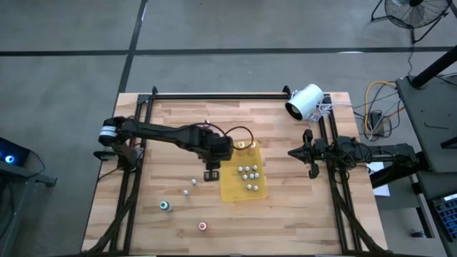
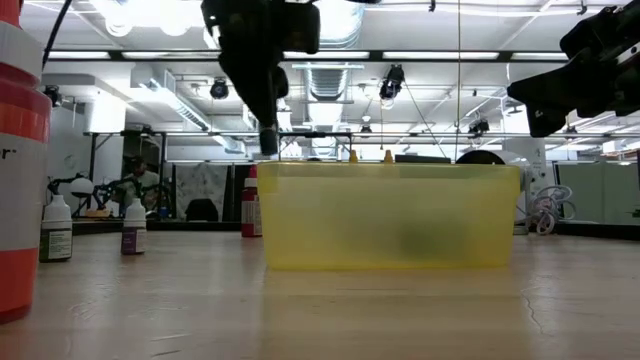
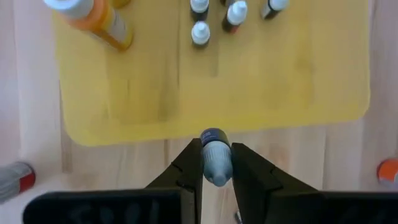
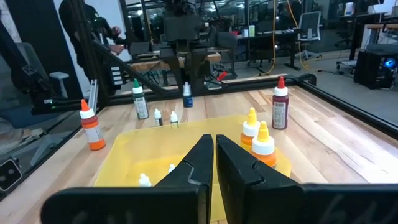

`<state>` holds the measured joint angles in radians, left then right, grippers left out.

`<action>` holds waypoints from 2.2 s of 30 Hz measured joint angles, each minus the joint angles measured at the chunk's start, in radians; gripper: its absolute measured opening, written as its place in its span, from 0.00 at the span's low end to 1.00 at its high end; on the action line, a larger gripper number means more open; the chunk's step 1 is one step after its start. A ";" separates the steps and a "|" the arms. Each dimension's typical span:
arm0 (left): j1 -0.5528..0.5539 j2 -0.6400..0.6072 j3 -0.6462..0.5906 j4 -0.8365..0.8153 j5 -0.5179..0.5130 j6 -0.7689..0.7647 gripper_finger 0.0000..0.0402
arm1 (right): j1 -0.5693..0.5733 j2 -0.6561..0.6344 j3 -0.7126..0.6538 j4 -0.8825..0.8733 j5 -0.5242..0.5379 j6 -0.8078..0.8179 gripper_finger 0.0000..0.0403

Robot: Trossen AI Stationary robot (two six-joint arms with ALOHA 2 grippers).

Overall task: Pick & Place food coloring
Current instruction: Put the small blue food coloring bottle into the yellow bin

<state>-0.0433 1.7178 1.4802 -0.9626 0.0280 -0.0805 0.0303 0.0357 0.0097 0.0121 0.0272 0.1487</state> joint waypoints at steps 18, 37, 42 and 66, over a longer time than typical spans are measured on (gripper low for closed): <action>-0.033 0.171 0.147 -0.015 0.046 -0.113 0.10 | 0.000 0.000 0.000 0.000 0.000 -0.002 0.03; -0.066 0.183 0.177 0.028 0.079 -0.208 0.10 | 0.000 0.001 0.000 0.001 0.000 0.000 0.03; -0.066 0.225 0.205 0.023 0.082 -0.208 0.10 | 0.000 0.001 0.000 0.001 0.000 0.001 0.03; -0.063 0.372 0.277 0.037 0.059 -0.092 0.10 | 0.000 0.001 0.000 0.000 0.000 -0.001 0.03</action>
<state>-0.1066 2.0900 1.7573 -0.9254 0.0870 -0.1729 0.0303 0.0364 0.0100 0.0124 0.0273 0.1474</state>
